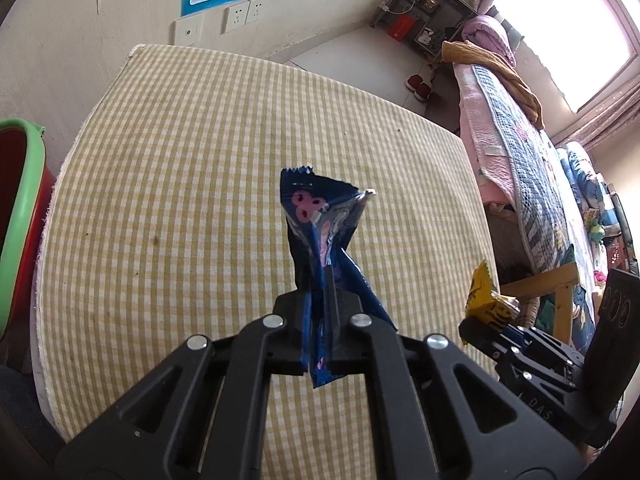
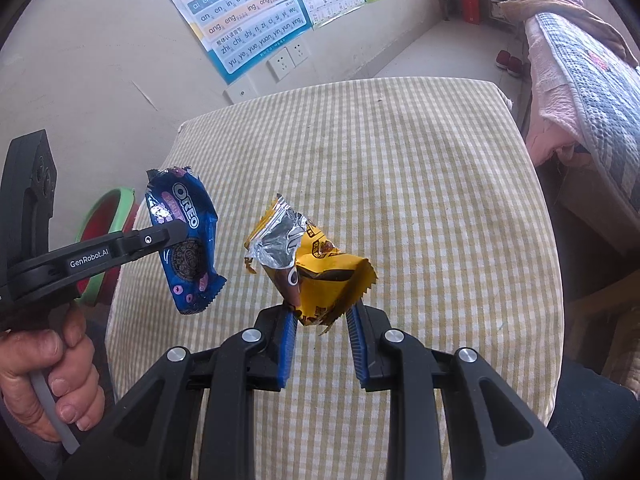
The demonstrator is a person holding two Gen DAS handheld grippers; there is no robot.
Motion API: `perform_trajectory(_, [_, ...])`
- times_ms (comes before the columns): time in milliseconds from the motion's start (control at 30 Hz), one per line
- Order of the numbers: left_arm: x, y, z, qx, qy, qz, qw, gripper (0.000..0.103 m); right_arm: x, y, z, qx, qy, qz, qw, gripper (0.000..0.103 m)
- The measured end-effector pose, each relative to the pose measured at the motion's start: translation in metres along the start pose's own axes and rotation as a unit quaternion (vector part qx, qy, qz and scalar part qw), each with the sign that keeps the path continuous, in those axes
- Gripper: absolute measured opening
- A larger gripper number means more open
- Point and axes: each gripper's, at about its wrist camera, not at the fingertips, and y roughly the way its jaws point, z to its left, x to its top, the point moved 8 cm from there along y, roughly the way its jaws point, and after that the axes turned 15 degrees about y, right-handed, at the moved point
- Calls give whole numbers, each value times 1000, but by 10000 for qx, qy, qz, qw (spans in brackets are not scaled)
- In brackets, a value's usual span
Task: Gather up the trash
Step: 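Carry the Oreo wrapper and candy wrapper over the bin with both tools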
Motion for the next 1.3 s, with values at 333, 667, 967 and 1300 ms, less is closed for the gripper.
perform_trajectory(333, [-7,-37,13,134,82,-230,9996,4,-10,-11,26,-9,-224,-111,9997,23])
perform_trajectory(667, [-15,-79,56,482,94,-493,9976,4,-4,-5,79,81,-678,-205,9975,23])
perform_trajectory(967, [-28,-116,123,847,-330,-717,9933,4,-4,18,172,423,-1289,-127,9907,23])
perform_trajectory(1300, [-48,-165,226,1383,-971,-937,9812,4,-14,52,299,959,-1952,12,9761,23])
